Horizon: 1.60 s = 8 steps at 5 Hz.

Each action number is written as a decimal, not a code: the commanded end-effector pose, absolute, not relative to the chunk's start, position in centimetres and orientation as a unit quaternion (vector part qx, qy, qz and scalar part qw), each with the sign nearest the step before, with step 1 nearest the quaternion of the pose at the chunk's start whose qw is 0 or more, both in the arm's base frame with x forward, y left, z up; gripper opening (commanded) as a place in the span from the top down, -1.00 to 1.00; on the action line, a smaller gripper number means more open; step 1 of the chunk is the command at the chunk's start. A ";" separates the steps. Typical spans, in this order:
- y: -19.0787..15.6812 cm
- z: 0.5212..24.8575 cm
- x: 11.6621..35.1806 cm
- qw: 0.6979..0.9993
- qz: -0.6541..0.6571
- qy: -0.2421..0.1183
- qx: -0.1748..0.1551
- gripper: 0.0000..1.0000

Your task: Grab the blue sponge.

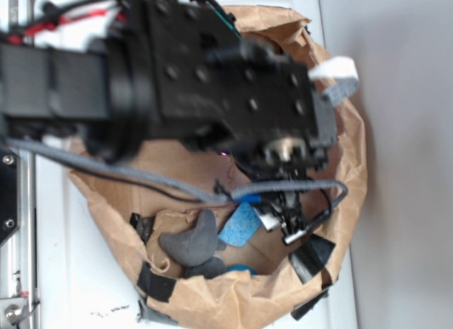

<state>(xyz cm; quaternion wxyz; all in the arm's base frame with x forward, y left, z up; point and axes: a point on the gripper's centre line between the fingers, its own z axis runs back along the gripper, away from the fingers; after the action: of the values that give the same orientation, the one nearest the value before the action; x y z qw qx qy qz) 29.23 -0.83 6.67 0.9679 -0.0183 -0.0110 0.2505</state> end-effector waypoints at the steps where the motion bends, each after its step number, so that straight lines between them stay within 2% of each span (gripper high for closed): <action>1: -3.4 4.6 31.4 0.971 0.238 -0.027 -0.012 -1.00; 2: -3.7 4.2 31.7 0.971 0.233 -0.042 -0.001 1.00; 3: -2.4 6.0 31.9 0.970 0.235 -0.050 -0.017 1.00; 4: 0.3 9.8 31.8 0.970 0.224 -0.068 -0.060 1.00; 5: 3.5 13.5 30.8 0.975 0.192 -0.071 -0.086 1.00; 6: 4.3 16.1 29.4 0.988 0.125 -0.083 -0.045 1.00; 7: 3.6 18.6 28.2 0.994 0.075 -0.075 0.020 1.00; 8: 3.5 20.2 27.3 0.996 -0.011 -0.081 -0.023 1.00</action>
<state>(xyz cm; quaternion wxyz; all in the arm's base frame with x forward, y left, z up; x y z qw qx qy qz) 26.39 2.38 18.02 0.9986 -0.0265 -0.0421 -0.0189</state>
